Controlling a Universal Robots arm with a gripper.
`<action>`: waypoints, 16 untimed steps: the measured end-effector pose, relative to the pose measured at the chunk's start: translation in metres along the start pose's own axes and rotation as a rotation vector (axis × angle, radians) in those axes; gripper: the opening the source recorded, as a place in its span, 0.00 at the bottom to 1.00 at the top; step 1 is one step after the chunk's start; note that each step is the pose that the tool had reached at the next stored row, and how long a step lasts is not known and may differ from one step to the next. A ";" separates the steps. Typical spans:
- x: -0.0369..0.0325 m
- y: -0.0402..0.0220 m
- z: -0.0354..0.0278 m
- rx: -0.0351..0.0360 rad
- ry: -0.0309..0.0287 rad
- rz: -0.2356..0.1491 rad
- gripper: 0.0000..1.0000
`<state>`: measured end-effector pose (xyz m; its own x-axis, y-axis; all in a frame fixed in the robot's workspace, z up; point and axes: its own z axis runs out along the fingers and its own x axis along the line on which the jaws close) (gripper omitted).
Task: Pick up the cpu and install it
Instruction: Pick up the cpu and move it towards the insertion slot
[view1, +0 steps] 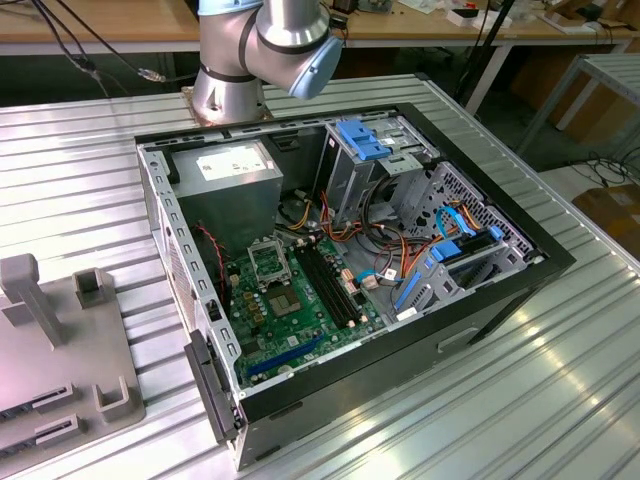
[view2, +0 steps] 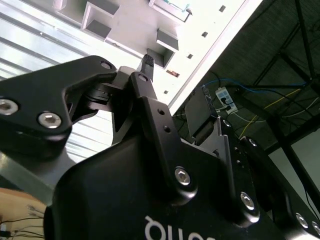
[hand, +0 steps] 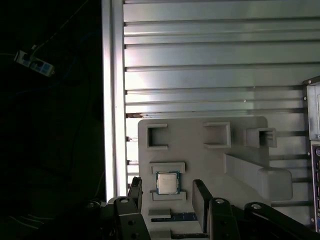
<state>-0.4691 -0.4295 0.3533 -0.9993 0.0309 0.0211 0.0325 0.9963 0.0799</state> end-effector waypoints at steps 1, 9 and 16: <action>0.0000 0.0000 0.0000 -0.0001 0.0000 0.000 0.53; -0.0001 -0.0001 0.0015 0.0009 0.0004 0.000 0.53; -0.0004 -0.0064 0.0108 0.0032 0.0008 0.000 0.53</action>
<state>-0.4691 -0.4350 0.3420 -0.9993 0.0309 0.0219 0.0325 0.9965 0.0767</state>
